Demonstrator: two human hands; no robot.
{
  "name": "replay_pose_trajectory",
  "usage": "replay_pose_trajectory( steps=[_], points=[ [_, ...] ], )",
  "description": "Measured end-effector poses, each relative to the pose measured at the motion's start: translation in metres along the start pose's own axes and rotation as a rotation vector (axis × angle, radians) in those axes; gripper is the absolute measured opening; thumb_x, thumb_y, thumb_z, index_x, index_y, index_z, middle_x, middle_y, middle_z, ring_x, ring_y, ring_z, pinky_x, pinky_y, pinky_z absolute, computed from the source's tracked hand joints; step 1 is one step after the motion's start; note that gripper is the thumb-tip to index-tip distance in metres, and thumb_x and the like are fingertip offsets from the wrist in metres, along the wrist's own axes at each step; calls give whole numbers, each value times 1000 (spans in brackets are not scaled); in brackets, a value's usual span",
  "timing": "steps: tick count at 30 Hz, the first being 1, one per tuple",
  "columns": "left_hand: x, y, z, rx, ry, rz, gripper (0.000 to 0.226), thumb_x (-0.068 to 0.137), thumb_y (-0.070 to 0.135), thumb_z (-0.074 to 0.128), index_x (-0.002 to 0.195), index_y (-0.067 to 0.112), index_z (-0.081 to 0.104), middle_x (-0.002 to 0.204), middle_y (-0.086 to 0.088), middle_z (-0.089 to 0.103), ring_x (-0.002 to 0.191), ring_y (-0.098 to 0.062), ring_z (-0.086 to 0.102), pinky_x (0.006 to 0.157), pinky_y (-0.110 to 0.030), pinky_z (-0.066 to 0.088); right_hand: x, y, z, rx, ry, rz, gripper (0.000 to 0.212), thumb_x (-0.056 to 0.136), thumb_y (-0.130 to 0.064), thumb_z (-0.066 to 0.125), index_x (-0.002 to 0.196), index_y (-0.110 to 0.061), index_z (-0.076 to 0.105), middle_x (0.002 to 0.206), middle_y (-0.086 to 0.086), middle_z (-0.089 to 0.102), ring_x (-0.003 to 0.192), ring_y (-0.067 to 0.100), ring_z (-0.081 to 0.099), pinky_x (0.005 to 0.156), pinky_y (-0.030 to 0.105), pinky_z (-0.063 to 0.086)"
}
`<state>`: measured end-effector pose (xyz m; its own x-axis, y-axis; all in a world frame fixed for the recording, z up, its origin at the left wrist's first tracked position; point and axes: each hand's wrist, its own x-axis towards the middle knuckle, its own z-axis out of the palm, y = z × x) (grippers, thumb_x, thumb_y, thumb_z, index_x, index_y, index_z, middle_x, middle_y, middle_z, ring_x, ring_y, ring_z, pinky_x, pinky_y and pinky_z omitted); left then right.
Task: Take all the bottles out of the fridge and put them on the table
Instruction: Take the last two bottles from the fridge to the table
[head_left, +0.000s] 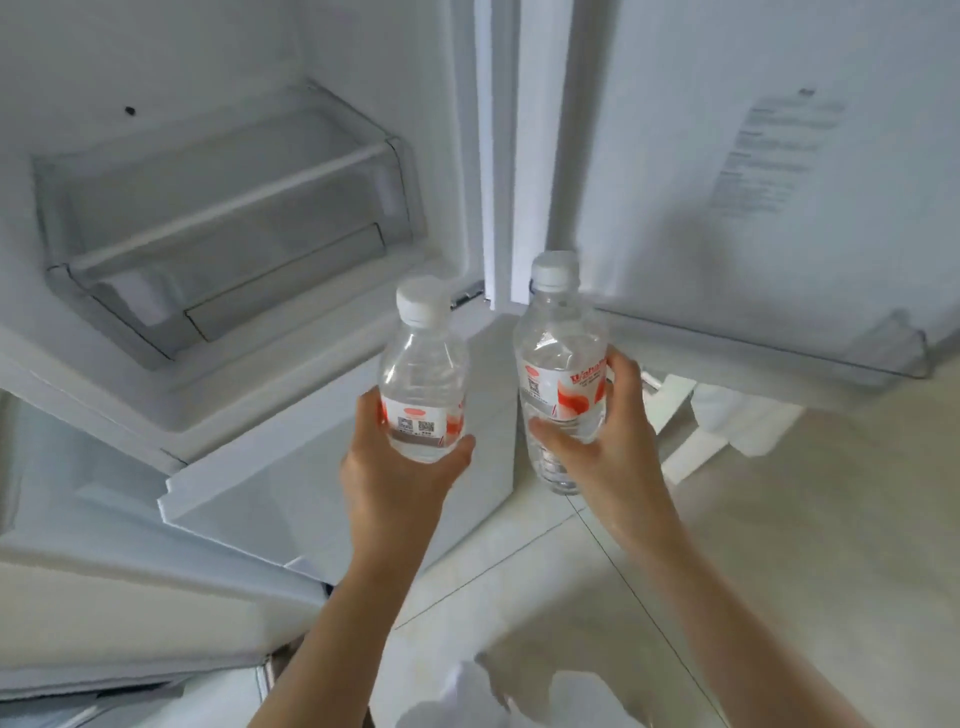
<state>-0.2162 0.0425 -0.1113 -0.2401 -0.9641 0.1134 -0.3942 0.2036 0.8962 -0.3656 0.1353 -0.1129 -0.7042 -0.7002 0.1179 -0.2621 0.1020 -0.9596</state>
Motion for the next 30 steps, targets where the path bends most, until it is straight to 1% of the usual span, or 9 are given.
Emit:
replay_pose_trajectory(
  steps=[3, 7, 8, 11, 15, 18, 22, 26, 30],
  points=[
    [-42, -1, 36, 25, -111, -18, 67, 56, 19, 92, 109, 27, 51, 86, 22, 61, 76, 6, 61, 61, -3, 45, -34, 26, -49, -97, 62, 136, 71, 71, -18, 81, 130, -25, 41, 111, -16, 58, 94, -6, 57, 71, -2, 41],
    [-101, 8, 90, 30, -273, -37, 67, 56, 14, 92, 109, 23, 52, 88, 17, 62, 75, 7, 61, 59, 0, 42, -80, 63, -120, -196, 143, 320, 63, 67, -29, 82, 120, -28, 48, 105, -13, 64, 94, 10, 63, 79, 23, 50],
    [-115, 12, 103, 32, -308, -39, 67, 56, 14, 91, 109, 23, 52, 88, 18, 61, 75, 6, 60, 59, 0, 42, -90, 71, -137, -202, 150, 358, 61, 67, -29, 82, 118, -29, 48, 103, -13, 65, 92, 10, 63, 77, 22, 49],
    [-171, 26, 151, 47, -408, -56, 68, 57, 15, 91, 109, 26, 50, 90, 17, 61, 77, 2, 61, 59, -1, 43, -130, 92, -198, -211, 187, 444, 57, 67, -29, 83, 112, -31, 48, 95, -18, 62, 84, -1, 61, 63, 7, 43],
    [-241, 46, 219, 57, -537, -66, 72, 54, 19, 92, 107, 34, 46, 89, 22, 60, 78, 12, 59, 59, -2, 43, -175, 119, -277, -188, 275, 522, 62, 65, -26, 86, 112, -33, 48, 92, -26, 60, 84, -16, 58, 65, 3, 44],
    [-280, 61, 265, 61, -628, -70, 73, 53, 19, 93, 108, 31, 47, 89, 23, 59, 79, 16, 58, 62, 0, 43, -198, 138, -327, -188, 345, 564, 64, 63, -27, 87, 114, -32, 49, 97, -22, 61, 88, -8, 61, 69, 9, 47],
    [-315, 79, 309, 97, -719, -69, 68, 54, 21, 93, 103, 30, 47, 86, 22, 58, 74, 23, 55, 58, 2, 40, -216, 154, -381, -170, 438, 615, 63, 63, -24, 87, 112, -28, 49, 99, -19, 61, 89, -7, 60, 68, 6, 46],
    [-328, 99, 351, 147, -783, 10, 70, 54, 18, 93, 105, 28, 45, 87, 22, 57, 73, 12, 59, 58, 2, 41, -211, 172, -422, -125, 514, 673, 66, 62, -22, 87, 117, -22, 50, 102, -13, 61, 91, 1, 61, 74, 13, 48],
    [-322, 116, 396, 159, -832, 65, 72, 55, 18, 92, 108, 27, 44, 89, 22, 55, 78, 17, 57, 59, 0, 43, -191, 189, -454, -80, 570, 703, 64, 64, -23, 87, 115, -24, 48, 102, -15, 60, 90, 0, 59, 66, 7, 44]
  ],
)
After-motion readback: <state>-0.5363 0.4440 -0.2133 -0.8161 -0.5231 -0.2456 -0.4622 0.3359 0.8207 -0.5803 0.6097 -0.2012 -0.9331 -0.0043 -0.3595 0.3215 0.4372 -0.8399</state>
